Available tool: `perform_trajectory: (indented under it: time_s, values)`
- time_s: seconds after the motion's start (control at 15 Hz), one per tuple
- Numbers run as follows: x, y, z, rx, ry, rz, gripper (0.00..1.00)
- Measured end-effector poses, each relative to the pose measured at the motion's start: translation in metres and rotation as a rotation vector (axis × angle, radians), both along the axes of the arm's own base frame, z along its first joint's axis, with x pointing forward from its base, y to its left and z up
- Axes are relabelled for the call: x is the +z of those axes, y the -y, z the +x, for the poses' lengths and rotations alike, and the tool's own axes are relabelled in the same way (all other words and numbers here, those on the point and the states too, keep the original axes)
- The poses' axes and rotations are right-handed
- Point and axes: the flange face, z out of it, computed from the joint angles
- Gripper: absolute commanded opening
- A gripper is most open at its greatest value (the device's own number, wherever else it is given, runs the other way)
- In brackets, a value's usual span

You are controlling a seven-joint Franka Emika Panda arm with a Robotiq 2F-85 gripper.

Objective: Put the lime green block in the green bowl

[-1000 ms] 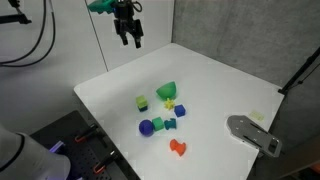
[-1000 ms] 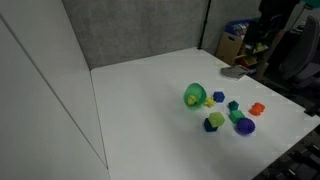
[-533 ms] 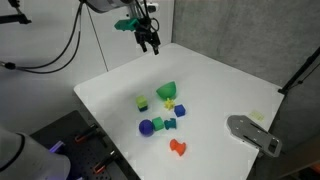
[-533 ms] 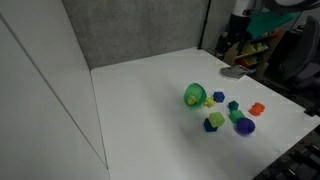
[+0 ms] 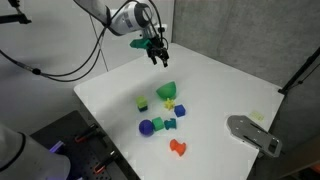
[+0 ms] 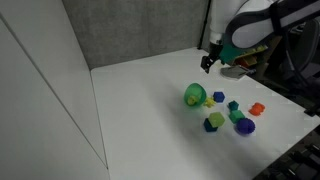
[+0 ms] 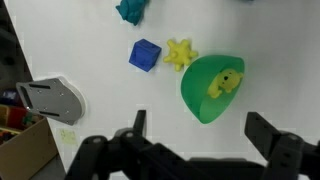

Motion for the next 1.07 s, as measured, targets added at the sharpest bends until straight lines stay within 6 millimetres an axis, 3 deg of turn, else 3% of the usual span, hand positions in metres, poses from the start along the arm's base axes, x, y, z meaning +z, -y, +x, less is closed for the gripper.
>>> perform_trajectory:
  time_s: [0.6, 1.07]
  values:
    - [-0.1, -0.013, 0.029, -0.091, -0.001, -0.104, 1.0]
    - [-0.153, -0.022, 0.037, -0.137, 0.003, -0.163, 1.0]
